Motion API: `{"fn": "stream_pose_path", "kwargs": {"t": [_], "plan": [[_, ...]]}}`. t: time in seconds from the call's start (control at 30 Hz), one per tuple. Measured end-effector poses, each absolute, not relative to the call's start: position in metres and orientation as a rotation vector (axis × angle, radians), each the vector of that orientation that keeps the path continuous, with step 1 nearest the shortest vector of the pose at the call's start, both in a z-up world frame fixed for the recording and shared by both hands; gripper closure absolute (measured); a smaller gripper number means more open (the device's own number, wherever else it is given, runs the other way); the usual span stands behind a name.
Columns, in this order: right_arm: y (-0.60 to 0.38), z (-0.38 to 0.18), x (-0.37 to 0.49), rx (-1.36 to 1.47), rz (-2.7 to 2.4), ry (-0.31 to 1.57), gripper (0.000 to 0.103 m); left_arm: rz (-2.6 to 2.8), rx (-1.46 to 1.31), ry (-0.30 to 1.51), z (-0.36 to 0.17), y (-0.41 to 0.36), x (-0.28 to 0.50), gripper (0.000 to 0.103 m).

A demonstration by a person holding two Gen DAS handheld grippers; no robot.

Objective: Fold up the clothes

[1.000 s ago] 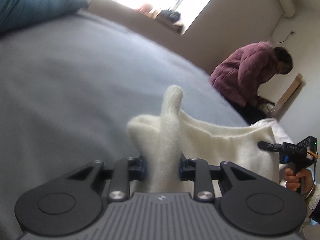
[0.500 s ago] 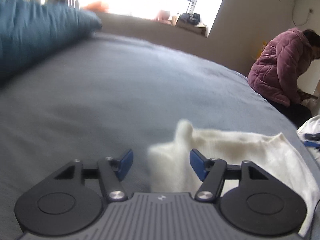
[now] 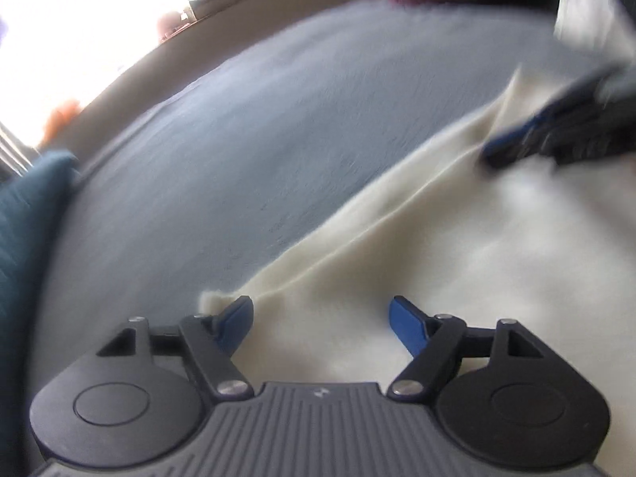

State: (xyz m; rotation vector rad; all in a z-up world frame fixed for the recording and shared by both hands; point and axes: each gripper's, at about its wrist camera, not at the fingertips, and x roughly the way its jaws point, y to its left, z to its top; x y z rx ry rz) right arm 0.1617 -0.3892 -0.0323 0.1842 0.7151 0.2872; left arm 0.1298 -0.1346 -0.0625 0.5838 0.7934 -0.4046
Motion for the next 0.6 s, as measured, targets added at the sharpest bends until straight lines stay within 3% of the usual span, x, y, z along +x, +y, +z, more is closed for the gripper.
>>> {"fn": "stream_pose_path", "kwargs": {"t": [0.07,0.13,0.3,0.6], "plan": [[-0.397,-0.049,0.165,0.231,0.226,0.705,0.092,-0.347,0.536,0.787,-0.071,-0.13,0.144,0.014],[-0.402,-0.054,0.165,0.268,0.225,0.686,0.093,-0.262,0.439,0.809,-0.064,-0.122,0.163,0.014],[-0.406,-0.062,0.16,0.307,0.243,0.663,0.093,0.035,0.356,0.825,-0.035,-0.088,0.195,0.027],[-0.417,-0.071,0.15,0.354,0.268,0.65,0.093,0.133,0.62,0.786,0.075,-0.06,0.14,0.022]]}}
